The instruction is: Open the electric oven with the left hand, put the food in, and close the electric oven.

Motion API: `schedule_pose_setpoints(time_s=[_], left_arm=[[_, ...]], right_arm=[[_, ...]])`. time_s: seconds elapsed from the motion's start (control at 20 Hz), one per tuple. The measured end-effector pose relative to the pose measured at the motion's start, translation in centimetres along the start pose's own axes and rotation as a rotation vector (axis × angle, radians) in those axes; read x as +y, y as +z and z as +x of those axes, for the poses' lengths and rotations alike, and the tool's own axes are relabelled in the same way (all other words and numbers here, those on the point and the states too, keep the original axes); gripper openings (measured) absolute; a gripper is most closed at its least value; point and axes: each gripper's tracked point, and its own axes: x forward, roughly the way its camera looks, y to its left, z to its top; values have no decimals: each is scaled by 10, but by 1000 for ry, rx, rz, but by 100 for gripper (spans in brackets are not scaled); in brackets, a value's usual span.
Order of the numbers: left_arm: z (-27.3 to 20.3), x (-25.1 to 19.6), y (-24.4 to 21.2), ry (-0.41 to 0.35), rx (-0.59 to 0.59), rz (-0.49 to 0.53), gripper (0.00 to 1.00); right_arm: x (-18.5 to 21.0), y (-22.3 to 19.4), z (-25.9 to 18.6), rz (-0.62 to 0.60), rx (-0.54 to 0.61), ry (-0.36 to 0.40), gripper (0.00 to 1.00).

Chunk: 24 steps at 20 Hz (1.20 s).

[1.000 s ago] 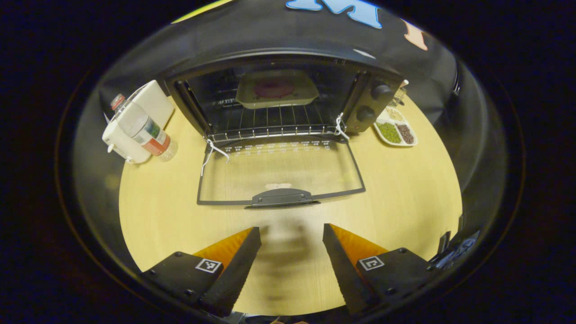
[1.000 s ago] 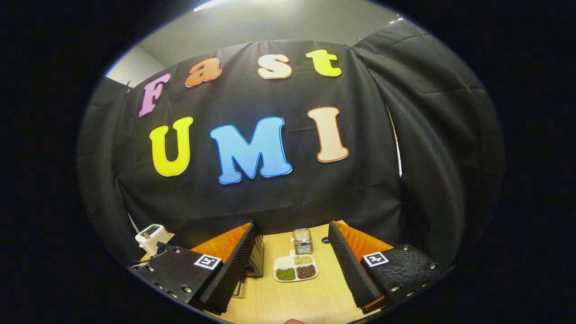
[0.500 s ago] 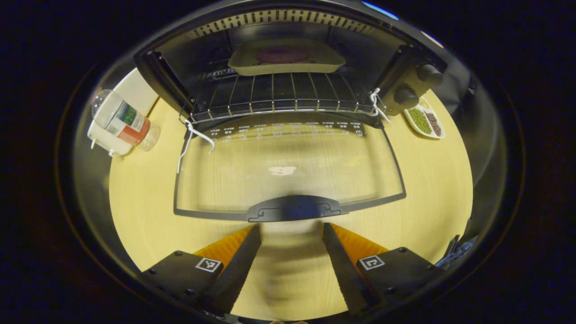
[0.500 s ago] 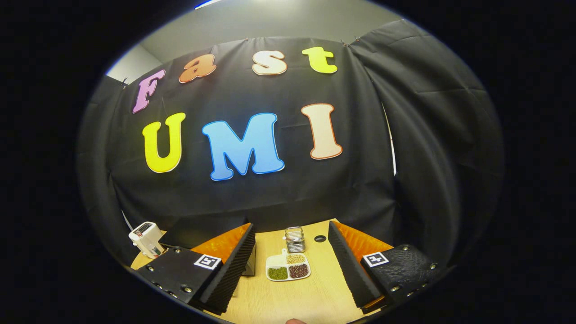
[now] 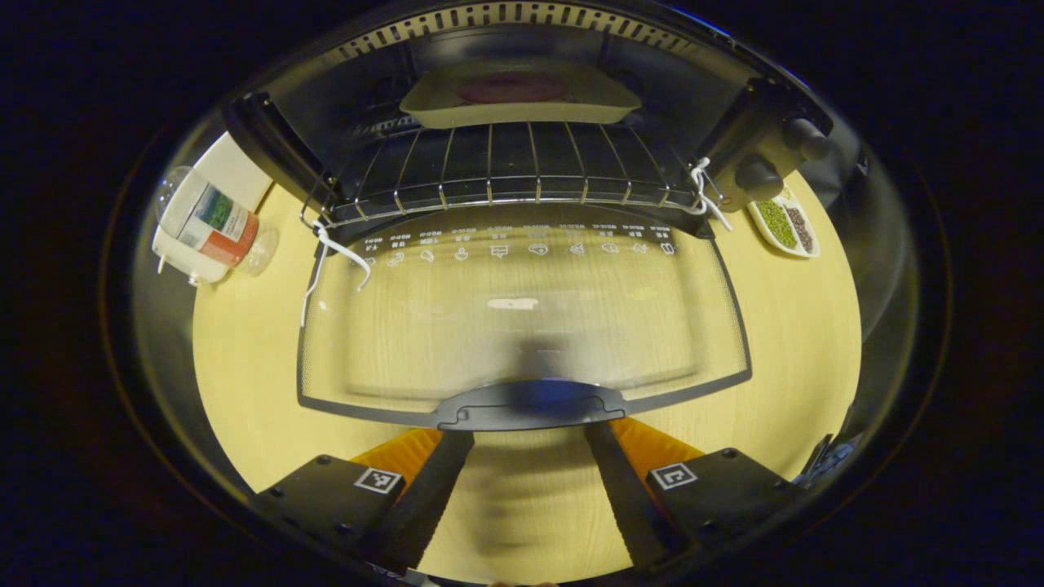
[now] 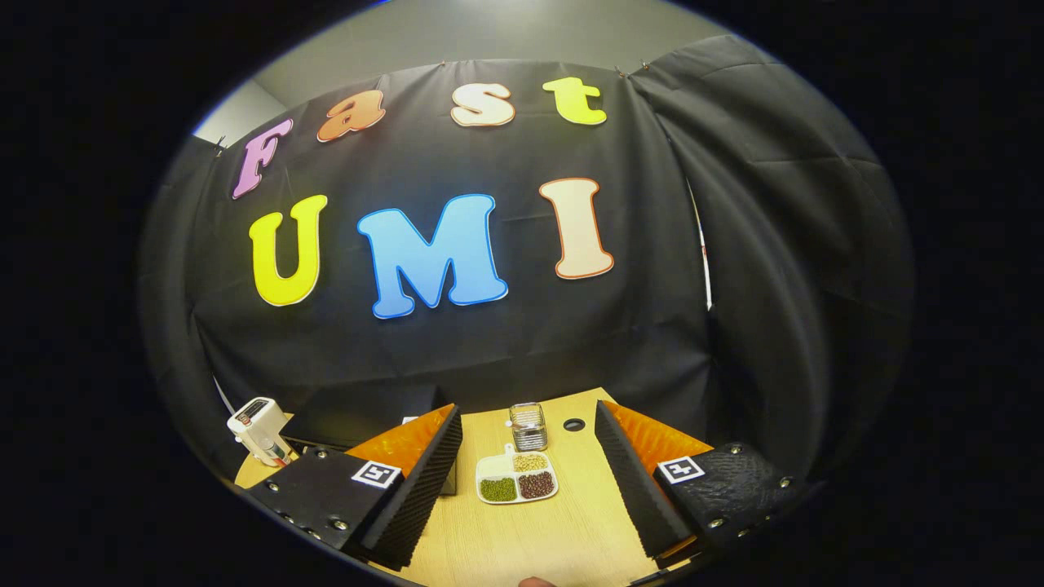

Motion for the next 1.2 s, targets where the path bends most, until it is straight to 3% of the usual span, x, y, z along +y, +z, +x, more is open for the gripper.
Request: schedule_pose_setpoints(time_s=[0.1, 0.65, 0.7, 0.8, 0.85, 0.9, 0.95, 1.05, 1.1, 1.2], left_arm=[[0, 0, 1, 0, -1, -5, 98], [-34, -1, 5, 12, -93, 11, 95], [-38, -1, 5, 13, -100, 11, 95], [-45, -2, 7, 11, -122, 10, 98], [-48, -3, 9, 9, -139, 10, 95], [-51, -3, 11, 9, -158, 14, 95], [-52, -2, 14, 11, -174, 17, 95], [-58, 0, 19, 21, -198, 16, 99], [-59, 0, 23, 19, -207, 13, 95], [-62, 1, 28, 19, -224, 8, 95]], right_arm=[[4, -5, 1, 1, 10, 6, 99], [16, -5, -3, 4, 15, 38, 99], [17, -5, -3, 6, 13, 40, 93], [19, -2, -5, 11, 6, 47, 93], [20, -2, -5, 11, 4, 51, 93], [21, -1, -6, 9, 2, 53, 99], [20, -1, -6, 7, 0, 54, 93], [21, 0, -7, 6, -2, 57, 93], [20, 1, -7, 3, -3, 56, 93], [17, 3, -7, 5, -9, 52, 99]])
